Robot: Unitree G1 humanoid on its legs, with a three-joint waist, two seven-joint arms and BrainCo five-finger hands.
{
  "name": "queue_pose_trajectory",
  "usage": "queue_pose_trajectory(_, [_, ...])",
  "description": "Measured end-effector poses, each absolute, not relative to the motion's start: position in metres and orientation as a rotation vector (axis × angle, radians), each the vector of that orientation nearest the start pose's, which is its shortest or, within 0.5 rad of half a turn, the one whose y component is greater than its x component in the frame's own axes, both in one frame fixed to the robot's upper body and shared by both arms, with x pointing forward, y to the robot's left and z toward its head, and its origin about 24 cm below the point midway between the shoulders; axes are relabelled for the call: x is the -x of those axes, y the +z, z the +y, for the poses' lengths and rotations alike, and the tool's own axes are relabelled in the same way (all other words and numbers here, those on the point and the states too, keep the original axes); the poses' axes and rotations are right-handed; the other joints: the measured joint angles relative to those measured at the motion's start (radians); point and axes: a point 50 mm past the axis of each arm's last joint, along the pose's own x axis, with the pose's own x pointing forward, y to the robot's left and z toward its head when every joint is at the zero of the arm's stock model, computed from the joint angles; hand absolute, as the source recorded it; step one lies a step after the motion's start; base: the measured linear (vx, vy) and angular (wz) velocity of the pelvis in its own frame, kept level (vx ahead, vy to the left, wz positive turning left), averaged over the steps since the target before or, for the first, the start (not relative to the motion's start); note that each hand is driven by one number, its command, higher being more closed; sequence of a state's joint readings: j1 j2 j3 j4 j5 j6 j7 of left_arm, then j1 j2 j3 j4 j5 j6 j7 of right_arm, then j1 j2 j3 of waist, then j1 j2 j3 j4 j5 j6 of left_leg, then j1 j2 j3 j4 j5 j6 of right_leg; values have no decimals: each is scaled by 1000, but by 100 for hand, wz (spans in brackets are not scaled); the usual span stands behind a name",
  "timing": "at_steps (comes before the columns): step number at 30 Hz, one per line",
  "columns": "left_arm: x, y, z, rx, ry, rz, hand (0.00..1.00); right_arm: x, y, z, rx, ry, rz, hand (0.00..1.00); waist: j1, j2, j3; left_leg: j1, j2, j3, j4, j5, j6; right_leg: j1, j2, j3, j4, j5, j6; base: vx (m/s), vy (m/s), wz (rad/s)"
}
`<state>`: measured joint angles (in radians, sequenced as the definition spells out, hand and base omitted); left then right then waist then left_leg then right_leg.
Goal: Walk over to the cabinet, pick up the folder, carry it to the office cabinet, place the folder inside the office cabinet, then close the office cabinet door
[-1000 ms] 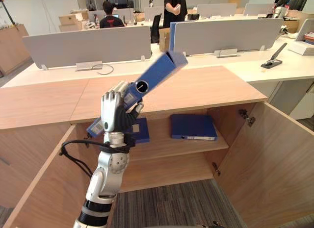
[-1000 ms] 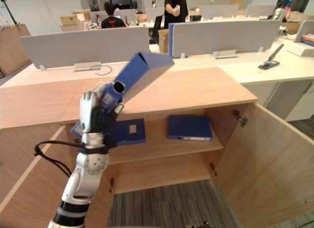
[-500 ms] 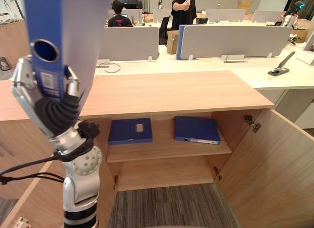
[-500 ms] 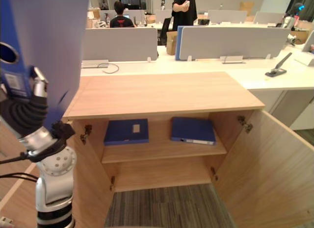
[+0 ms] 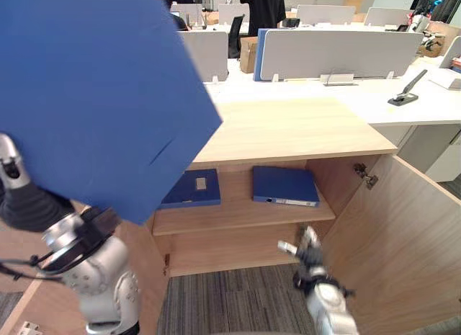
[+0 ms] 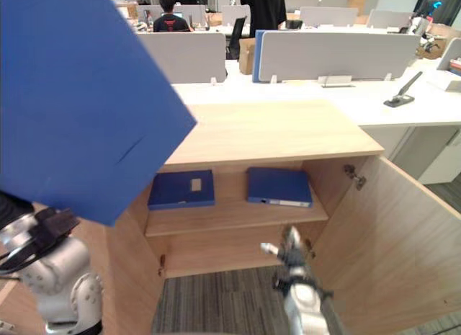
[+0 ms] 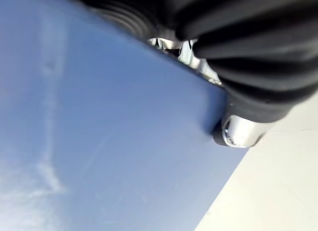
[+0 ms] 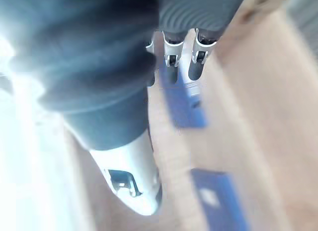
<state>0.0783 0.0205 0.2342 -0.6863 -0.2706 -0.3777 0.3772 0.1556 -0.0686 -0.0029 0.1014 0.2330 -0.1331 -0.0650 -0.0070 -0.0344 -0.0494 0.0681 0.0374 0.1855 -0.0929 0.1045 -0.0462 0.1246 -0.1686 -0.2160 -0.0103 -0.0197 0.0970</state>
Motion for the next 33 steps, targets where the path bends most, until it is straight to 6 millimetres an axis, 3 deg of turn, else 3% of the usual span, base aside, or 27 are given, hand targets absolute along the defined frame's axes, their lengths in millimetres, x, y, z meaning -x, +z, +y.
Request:
queue_pose_trajectory(1, [-163,194,222,291,522,-973,100,-224,22,-178,-146,-106,-6,0,3,-4,5,0,0,0,0,0,0,0,0,0,0,1,1,0,0,0])
queue_pose_trajectory(3, [-163,193,221,235,528,-957,100,-234,55,-173,-167,-38,-160,0,4,-7,6,0,-1,0,4,0,0,0,0,0,1,2,4,0,0,0])
queue_pose_trajectory(6, [-167,195,212,57,506,-933,100,-248,93,-156,-205,126,-323,0,4,-4,8,0,-1,0,4,1,0,0,0,0,1,3,4,0,0,0])
queue_pose_trajectory(13, [-186,182,197,-155,404,-810,100,-277,151,-134,-281,449,-461,0,8,-2,9,0,-1,0,4,1,0,0,0,0,1,3,5,0,0,0])
queue_pose_trajectory(15, [-194,172,192,-184,348,-740,100,-287,172,-118,-251,647,-444,0,8,-2,9,0,0,0,4,1,0,0,1,0,1,4,5,0,0,0])
queue_pose_trajectory(19, [-199,167,182,-201,259,-704,100,-304,190,-103,-173,817,-365,0,17,-1,10,0,0,-1,4,1,-1,0,2,0,2,4,5,0,0,0])
queue_pose_trajectory(33, [-207,159,179,-209,204,-645,100,-336,206,-92,-45,831,-224,0,61,25,23,-14,0,-15,4,13,1,-10,2,-12,11,3,4,0,0,2])
